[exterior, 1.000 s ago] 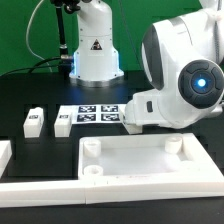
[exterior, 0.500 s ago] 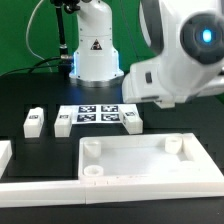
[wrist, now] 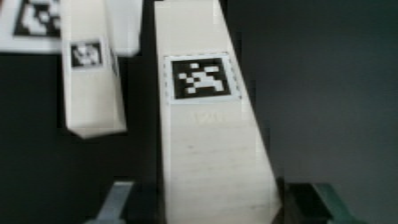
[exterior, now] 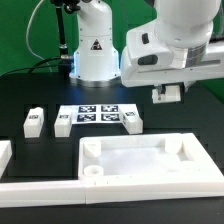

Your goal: Assemble desk

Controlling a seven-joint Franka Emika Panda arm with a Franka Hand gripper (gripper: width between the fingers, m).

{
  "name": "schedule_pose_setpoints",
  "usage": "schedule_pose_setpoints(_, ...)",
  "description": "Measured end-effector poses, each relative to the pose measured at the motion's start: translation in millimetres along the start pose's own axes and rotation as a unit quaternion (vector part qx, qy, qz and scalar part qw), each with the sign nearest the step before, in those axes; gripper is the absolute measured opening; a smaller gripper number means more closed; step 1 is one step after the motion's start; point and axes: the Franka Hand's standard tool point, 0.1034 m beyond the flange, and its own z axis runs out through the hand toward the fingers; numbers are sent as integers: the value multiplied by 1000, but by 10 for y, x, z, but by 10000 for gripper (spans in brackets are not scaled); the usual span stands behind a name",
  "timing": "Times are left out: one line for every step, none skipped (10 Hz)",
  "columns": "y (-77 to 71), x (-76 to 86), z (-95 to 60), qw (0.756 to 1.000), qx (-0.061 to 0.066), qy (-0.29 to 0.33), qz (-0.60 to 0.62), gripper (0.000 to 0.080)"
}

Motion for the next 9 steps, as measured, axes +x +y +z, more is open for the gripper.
schedule_pose_setpoints(-14, 93, -30, 1000, 3, 21, 0, 288)
schedule_pose_setpoints(-40, 118, -390, 999, 7, 51, -3, 288)
schedule_pose_setpoints(-22, 131, -765, 996, 10, 92, -18, 288)
schedule_pose_setpoints(-33, 192, -1066, 989, 12, 144, -29, 288)
schedule_pose_setpoints(-66, 274, -1026, 974, 14, 223, -29, 288)
schedule_pose_setpoints(-41, 195, -909, 973, 11, 229, -29, 288)
schedule_pose_setpoints(-54, 270, -984, 960, 14, 278, -29, 288)
schedule_pose_setpoints(-60, 313, -1013, 947, 15, 319, -31, 288)
schedule_pose_setpoints(-57, 381, -1085, 938, 16, 345, -37, 288)
